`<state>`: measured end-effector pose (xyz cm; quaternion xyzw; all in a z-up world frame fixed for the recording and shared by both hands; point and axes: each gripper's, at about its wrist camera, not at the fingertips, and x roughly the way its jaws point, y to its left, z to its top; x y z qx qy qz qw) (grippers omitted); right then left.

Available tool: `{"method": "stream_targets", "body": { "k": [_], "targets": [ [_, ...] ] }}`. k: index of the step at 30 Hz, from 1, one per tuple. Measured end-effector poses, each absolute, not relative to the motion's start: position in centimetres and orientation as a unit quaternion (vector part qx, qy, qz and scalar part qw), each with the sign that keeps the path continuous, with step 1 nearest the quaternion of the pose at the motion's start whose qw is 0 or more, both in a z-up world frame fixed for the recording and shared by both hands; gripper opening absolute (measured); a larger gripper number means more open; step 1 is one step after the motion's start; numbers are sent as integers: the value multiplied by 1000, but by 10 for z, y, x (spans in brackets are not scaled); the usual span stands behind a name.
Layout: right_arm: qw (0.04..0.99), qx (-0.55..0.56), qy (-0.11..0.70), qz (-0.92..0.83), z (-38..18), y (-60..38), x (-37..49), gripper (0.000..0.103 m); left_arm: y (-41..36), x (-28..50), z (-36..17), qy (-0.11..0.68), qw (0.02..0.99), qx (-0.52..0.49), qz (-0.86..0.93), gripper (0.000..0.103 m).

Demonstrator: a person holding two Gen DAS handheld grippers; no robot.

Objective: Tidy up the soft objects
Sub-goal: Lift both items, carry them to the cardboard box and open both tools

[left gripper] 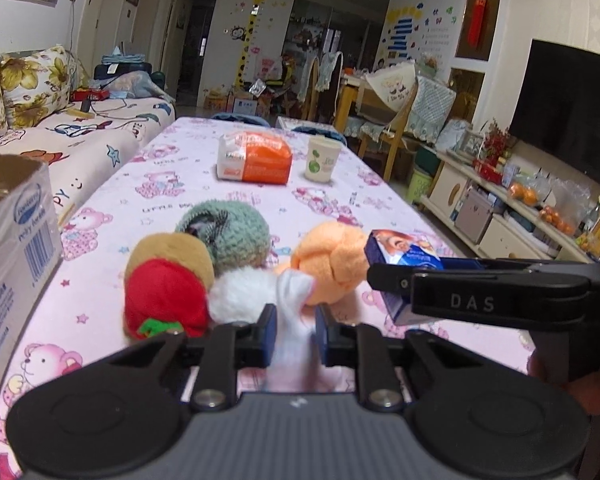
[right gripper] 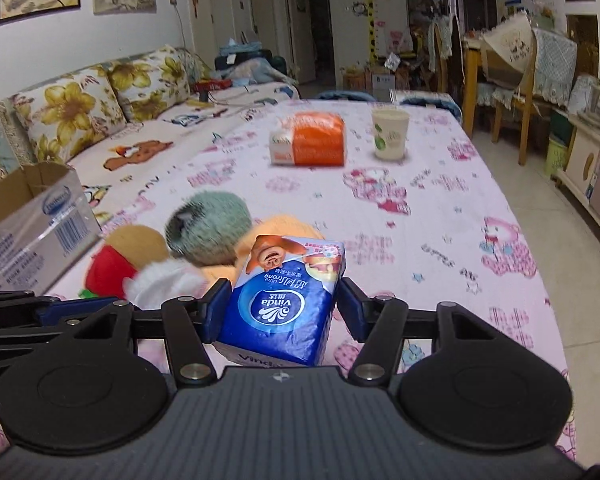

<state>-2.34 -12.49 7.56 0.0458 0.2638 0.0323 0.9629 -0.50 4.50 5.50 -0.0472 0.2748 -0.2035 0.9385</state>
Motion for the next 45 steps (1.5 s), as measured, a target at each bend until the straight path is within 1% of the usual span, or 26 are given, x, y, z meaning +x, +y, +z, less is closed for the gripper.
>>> {"method": "stream_targets", "body": {
  "k": [3,6,7,9,10,11,12,13,14,18,20,27,37,45],
  "targets": [
    [965,35,257,30,80,-118,-26,72,50,-6,57,276,938,-54,-203,17],
    [965,34,259,29,81,-115,-27,72,52,-3,52,304,925,-65,-218,18],
    [965,31,258,28,81,-114,-26,72,52,-3,50,307,925,-65,-217,19],
    [966,29,255,28,81,-115,-23,72,50,-2,45,318,918,-55,-231,35],
    [966,31,254,28,81,-115,-22,72,49,-2,41,323,915,-55,-237,47],
    [967,32,252,28,82,-115,-22,72,48,-2,37,328,912,-56,-239,55],
    [967,31,250,28,83,-115,-22,72,47,-2,33,334,909,-57,-243,60],
    [968,31,249,27,83,-116,-21,72,44,0,29,344,904,-59,-248,67],
    [968,32,249,27,83,-116,-20,72,41,1,25,350,900,-61,-252,69],
    [968,34,249,24,79,-117,-20,72,29,1,14,361,892,-52,-266,69],
    [967,38,249,22,79,-118,-20,72,24,2,11,359,892,-48,-270,62],
    [969,43,242,16,82,-113,-23,72,27,5,15,356,895,-61,-262,58],
    [975,49,215,33,101,-99,-29,72,61,-3,55,286,930,-76,-219,58],
    [974,64,205,70,117,-72,-22,72,102,-6,85,224,962,-90,-129,58]
  ]
}}
